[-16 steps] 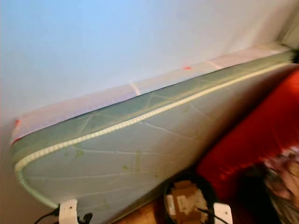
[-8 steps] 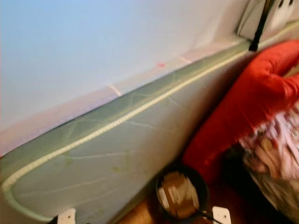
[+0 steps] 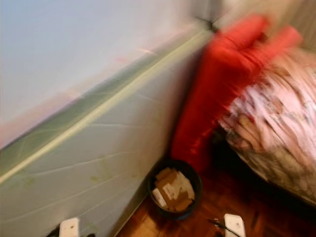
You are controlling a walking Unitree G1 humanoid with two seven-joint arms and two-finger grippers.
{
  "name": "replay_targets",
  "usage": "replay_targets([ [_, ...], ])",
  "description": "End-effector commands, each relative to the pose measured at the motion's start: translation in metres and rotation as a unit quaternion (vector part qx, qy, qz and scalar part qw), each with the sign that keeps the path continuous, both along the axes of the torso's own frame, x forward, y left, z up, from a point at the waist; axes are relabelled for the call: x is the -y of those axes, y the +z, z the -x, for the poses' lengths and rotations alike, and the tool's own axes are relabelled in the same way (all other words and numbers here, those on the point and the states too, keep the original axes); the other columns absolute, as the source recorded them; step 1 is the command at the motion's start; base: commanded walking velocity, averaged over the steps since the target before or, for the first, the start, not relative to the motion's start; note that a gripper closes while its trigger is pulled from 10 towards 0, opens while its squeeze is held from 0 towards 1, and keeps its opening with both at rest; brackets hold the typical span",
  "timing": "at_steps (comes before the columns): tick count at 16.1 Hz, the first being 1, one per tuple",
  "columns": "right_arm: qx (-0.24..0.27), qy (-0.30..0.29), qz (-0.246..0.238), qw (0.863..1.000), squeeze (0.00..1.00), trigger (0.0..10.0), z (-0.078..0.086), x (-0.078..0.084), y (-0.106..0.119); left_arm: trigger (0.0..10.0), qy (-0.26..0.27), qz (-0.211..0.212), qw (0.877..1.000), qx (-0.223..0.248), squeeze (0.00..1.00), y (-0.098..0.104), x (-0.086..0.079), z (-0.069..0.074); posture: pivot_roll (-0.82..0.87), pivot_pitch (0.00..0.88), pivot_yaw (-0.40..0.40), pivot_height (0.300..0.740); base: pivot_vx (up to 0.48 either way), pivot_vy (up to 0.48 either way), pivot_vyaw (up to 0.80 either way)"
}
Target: Clean up the room
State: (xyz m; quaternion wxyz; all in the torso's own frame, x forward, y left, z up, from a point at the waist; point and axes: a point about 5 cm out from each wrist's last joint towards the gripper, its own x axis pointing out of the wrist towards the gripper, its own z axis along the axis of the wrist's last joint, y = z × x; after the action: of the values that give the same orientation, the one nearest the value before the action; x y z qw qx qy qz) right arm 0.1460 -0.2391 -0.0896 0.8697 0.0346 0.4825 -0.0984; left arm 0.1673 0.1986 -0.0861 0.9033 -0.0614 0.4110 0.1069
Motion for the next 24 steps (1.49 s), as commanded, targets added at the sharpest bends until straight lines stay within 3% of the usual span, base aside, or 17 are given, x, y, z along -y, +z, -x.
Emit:
replay_targets([
  [1, 0.067, 0.002, -0.076, 0.995, 0.0, 10.0, -0.0565, -0.0317, 0.0186, 10.0, -0.143, -0.06, 0.987, -0.033, 0.0, 0.0172, -0.0324, -0.0278, 0.01, 0.0, 0.004, 0.74, 0.0, 0.0, 0.0],
  [24, 0.064, 0.019, -0.061, 0.996, 0.0, 10.0, -0.0547, -0.0304, 0.018, 10.0, -0.149, -0.066, 0.986, -0.034, 0.0, 0.0164, -0.032, -0.0261, -0.01, 0.0, 0.01, 0.74, 0.0, -0.389, 0.0],
])
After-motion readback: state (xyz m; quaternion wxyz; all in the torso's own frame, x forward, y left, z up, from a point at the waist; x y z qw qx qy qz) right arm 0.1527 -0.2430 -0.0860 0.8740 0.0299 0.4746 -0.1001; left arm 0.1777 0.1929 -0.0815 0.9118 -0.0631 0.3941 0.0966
